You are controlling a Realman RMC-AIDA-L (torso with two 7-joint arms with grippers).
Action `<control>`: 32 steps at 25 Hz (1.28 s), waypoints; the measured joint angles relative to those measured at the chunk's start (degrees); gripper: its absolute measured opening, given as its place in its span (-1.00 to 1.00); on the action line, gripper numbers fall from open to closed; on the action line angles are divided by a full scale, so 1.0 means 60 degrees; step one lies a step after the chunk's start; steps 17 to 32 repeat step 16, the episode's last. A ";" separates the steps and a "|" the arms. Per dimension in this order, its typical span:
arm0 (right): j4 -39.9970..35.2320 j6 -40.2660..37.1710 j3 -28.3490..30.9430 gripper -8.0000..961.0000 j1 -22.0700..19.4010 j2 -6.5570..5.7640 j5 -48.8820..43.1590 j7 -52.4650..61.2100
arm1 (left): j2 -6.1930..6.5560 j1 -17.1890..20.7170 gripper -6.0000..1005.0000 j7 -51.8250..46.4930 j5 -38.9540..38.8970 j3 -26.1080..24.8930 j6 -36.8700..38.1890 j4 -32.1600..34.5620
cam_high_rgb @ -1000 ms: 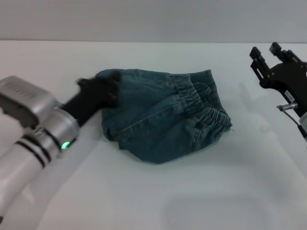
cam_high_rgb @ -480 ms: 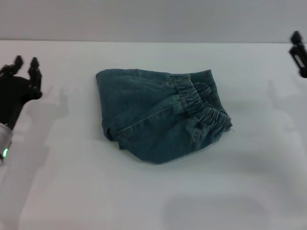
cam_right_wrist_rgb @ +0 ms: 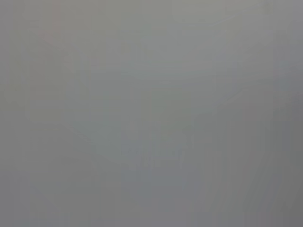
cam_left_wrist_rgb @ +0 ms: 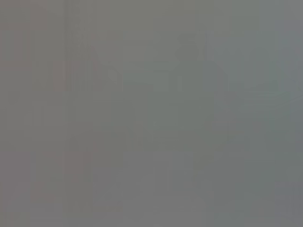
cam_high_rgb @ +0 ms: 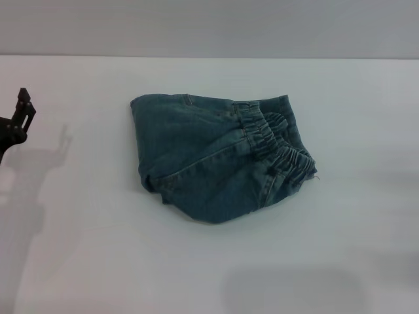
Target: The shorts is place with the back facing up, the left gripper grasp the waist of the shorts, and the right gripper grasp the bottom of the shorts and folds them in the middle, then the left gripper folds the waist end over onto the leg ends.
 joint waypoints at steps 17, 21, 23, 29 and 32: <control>0.0791 0.0322 -0.0807 0.55 0.0343 -0.0038 -0.0045 0.0031 | 0.0022 -0.0126 0.67 0.0009 -0.0006 0.0506 0.0150 0.0140; 0.0791 0.0322 -0.0807 0.55 0.0343 -0.0038 -0.0045 0.0031 | 0.0022 -0.0126 0.67 0.0009 -0.0006 0.0506 0.0150 0.0140; 0.0791 0.0322 -0.0807 0.55 0.0343 -0.0038 -0.0045 0.0031 | 0.0022 -0.0126 0.67 0.0009 -0.0006 0.0506 0.0150 0.0140; 0.0791 0.0322 -0.0807 0.55 0.0343 -0.0038 -0.0045 0.0031 | 0.0022 -0.0126 0.67 0.0009 -0.0006 0.0506 0.0150 0.0140; 0.0791 0.0322 -0.0807 0.55 0.0343 -0.0038 -0.0045 0.0031 | 0.0022 -0.0126 0.67 0.0009 -0.0006 0.0506 0.0150 0.0140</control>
